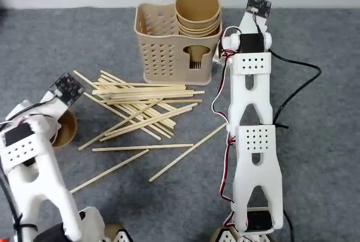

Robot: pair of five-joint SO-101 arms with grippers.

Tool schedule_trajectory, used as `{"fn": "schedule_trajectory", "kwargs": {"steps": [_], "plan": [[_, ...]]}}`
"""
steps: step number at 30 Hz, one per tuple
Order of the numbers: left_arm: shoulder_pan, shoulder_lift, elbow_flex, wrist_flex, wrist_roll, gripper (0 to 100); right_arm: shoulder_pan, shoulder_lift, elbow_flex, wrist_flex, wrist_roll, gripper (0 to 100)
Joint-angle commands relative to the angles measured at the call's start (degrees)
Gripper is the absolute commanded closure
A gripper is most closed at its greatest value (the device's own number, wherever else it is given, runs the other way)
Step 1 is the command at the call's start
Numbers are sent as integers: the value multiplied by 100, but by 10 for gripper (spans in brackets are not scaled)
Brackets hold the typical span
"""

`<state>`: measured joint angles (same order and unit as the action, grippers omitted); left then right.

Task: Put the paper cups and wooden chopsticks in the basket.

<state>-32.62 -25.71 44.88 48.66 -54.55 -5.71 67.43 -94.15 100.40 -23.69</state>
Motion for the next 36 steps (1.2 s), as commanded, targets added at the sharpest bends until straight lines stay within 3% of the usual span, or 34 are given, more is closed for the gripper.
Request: {"fn": "schedule_trajectory", "kwargs": {"steps": [1,11,19,23,29,32,36], "plan": [[149,-281,-479,-35,1090,987,75,-136,-229,215,-62,753],[202,-334,-1982,2295,5257,987,514,-145,-237,215,-62,753],[413,-334,-3363,2699,5987,987,980,-505,-229,224,-9,757],[809,-273,-4813,3138,6611,987,1042,-681,-229,259,0,757],[1626,53,-6774,3745,9046,987,1015,-813,-229,268,0,757],[2303,246,-7204,3921,9846,987,1015,-840,-229,268,-9,757],[3103,457,-7495,3516,10857,987,1033,-848,-229,268,-26,757]]}}
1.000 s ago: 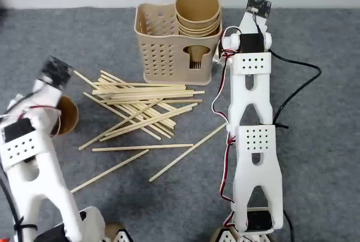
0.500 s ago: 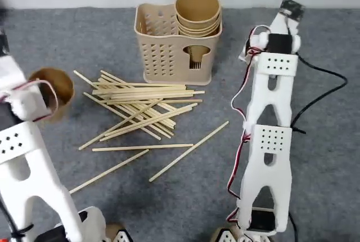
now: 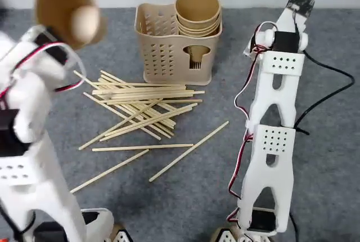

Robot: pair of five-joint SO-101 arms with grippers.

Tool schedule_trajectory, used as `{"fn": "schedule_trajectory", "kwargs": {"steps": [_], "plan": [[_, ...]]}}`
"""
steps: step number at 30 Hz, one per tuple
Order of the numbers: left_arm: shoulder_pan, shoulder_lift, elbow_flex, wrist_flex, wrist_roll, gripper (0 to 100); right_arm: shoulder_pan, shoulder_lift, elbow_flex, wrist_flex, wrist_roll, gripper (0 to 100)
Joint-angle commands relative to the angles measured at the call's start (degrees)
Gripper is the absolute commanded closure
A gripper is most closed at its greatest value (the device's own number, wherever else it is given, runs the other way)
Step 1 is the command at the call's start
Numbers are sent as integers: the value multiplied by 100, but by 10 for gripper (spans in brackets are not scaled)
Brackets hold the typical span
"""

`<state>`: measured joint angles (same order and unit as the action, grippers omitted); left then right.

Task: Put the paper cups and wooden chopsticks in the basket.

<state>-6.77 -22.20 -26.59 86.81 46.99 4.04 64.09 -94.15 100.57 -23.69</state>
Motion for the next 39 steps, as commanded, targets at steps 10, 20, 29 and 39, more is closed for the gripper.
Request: {"fn": "schedule_trajectory", "kwargs": {"steps": [10,20,29,39], "plan": [[888,1248,-479,-2154,1204,987,75,-514,-229,251,-35,757],[1574,3068,-3134,-1574,1538,987,31,-453,-220,251,-35,757],[2224,3710,-4048,-229,229,987,4,-453,-220,251,-35,757],[2084,4273,-4084,-879,185,987,-4,-505,-220,251,-35,757]]}}
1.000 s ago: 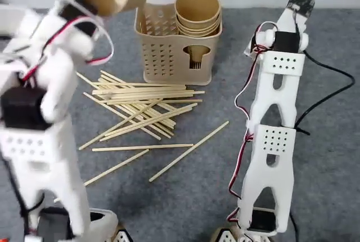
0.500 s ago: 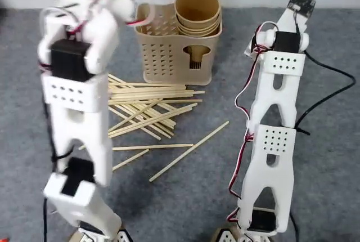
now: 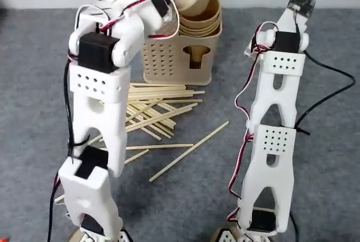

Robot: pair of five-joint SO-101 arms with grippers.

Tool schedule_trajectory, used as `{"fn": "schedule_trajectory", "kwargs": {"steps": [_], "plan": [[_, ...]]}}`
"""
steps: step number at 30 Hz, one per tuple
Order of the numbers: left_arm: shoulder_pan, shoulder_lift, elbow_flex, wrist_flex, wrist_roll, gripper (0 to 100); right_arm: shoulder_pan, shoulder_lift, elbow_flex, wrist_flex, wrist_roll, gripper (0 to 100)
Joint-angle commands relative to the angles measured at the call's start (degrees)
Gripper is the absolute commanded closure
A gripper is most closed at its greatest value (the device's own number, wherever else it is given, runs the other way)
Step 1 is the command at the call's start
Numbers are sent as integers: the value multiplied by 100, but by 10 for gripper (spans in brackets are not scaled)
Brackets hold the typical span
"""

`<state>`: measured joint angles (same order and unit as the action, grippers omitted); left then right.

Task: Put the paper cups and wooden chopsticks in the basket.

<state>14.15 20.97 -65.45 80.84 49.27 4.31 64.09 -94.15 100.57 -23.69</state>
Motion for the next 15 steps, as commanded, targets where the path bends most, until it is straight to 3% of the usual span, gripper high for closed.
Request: {"fn": "schedule_trajectory", "kwargs": {"steps": [1,15], "plan": [[0,-26,-198,-290,-44,987,-22,-505,-220,251,-35,757],[0,422,-207,-413,-35,987,-84,-514,-229,251,-35,757]]}}
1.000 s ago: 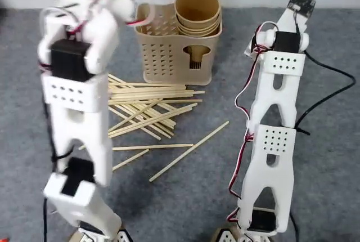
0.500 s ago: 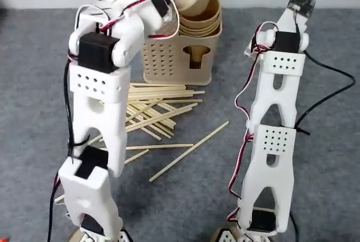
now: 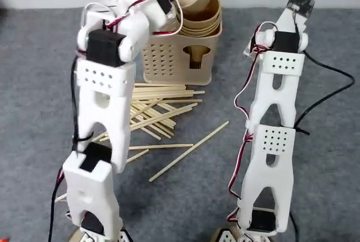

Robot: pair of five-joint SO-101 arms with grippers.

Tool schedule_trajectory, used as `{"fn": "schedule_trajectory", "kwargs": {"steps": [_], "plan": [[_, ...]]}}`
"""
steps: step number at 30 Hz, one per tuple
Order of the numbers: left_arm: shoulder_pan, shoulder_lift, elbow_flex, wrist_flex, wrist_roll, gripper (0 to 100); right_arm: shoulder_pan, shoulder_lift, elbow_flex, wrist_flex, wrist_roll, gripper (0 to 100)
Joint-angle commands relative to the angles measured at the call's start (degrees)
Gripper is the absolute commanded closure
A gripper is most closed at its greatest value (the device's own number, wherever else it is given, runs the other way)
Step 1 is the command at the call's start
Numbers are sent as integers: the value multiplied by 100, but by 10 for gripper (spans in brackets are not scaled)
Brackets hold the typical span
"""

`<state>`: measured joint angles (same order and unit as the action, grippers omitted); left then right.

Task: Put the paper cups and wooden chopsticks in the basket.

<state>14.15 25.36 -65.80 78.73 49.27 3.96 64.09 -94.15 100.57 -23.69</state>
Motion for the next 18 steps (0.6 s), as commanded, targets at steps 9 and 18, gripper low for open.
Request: {"fn": "schedule_trajectory", "kwargs": {"steps": [9,18], "plan": [[105,53,-163,-273,-35,987,-4,-514,-229,251,-35,757],[492,97,-127,202,-53,987,-4,-514,-229,251,-35,757]]}}
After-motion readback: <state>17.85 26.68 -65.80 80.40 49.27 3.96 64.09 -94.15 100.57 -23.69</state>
